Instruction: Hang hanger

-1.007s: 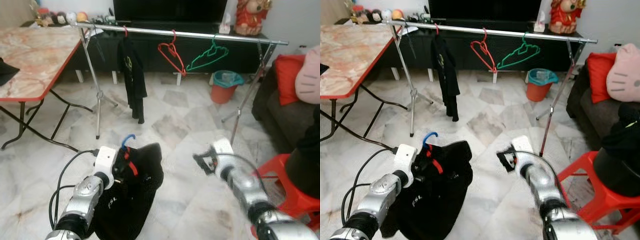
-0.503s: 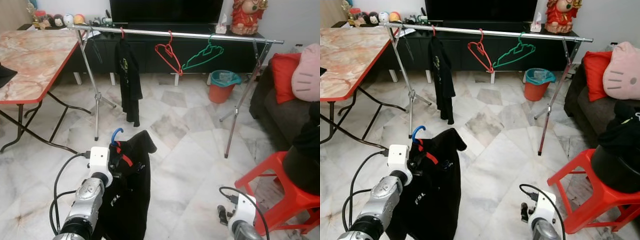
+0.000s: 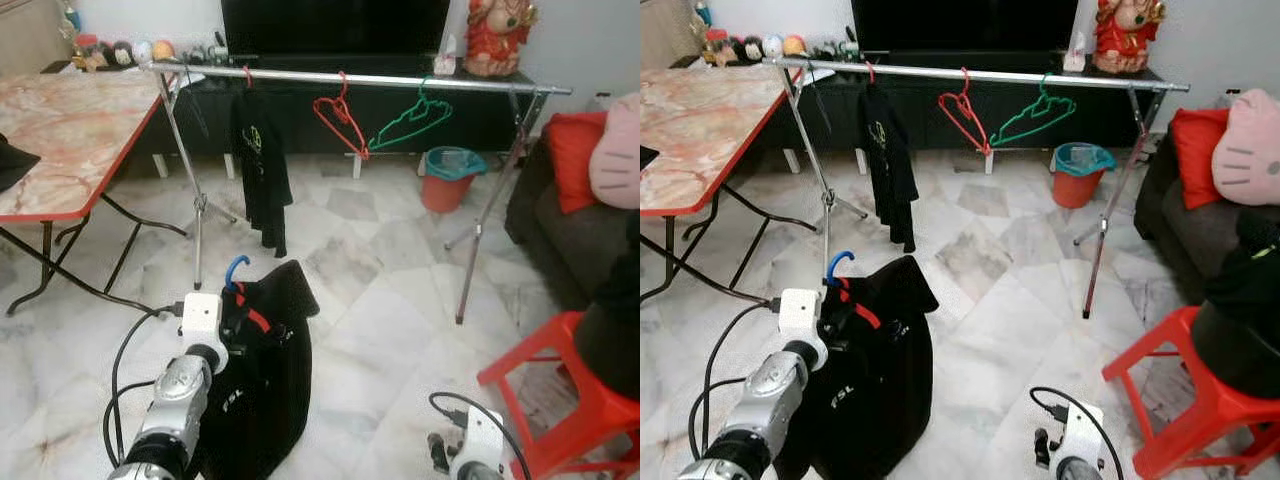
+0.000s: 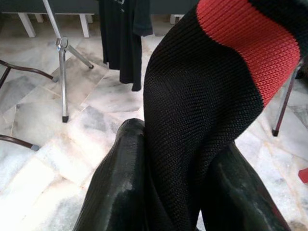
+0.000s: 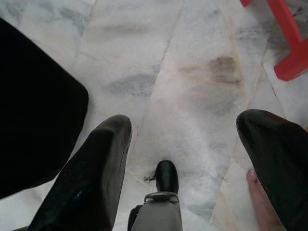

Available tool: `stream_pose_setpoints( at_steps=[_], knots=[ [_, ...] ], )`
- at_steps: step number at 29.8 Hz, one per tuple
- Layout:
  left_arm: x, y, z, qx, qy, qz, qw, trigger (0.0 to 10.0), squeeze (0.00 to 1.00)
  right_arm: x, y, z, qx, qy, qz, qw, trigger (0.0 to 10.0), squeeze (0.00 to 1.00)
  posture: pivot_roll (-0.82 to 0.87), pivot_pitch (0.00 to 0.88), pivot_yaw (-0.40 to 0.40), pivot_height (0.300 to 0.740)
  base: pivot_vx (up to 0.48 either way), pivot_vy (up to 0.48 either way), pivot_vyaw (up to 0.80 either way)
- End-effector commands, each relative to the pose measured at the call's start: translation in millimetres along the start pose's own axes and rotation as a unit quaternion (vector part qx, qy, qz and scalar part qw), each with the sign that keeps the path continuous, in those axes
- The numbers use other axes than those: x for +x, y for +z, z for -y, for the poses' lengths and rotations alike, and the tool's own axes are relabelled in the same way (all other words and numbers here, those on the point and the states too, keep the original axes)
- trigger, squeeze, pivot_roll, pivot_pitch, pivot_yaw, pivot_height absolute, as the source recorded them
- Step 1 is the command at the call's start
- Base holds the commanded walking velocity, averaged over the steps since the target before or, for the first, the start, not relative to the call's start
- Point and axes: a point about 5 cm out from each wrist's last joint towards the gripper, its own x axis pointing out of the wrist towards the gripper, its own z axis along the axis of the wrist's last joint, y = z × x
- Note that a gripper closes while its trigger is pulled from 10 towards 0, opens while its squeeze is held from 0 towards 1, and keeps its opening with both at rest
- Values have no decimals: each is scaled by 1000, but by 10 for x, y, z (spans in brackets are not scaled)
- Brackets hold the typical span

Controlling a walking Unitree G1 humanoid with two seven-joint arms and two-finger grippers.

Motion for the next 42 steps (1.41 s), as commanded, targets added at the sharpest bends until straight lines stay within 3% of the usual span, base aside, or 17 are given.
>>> stream_pose_setpoints(
  at_steps=[1,18,30,42],
  knots=[
    [47,96,18,4,-3,21,1000,10000,0,0,-11,7,-2,-1,-7,1000,10000,0,-6,0,-7,740,480,0,0],
    [68,93,59,11,-9,17,1000,10000,0,-5,-34,23,2,1,-10,1000,10000,0,-9,0,-7,740,480,0,0],
    [-61,25,-118,6,60,26,998,10000,0,-2,-14,34,-2,-2,-8,1000,10000,0,2,0,-20,740,474,0,0],
    [-55,-12,-17,5,46,16,999,10000,0,0,-11,17,-7,0,-9,1000,10000,0,-2,0,-20,740,350,0,0]
  ],
)
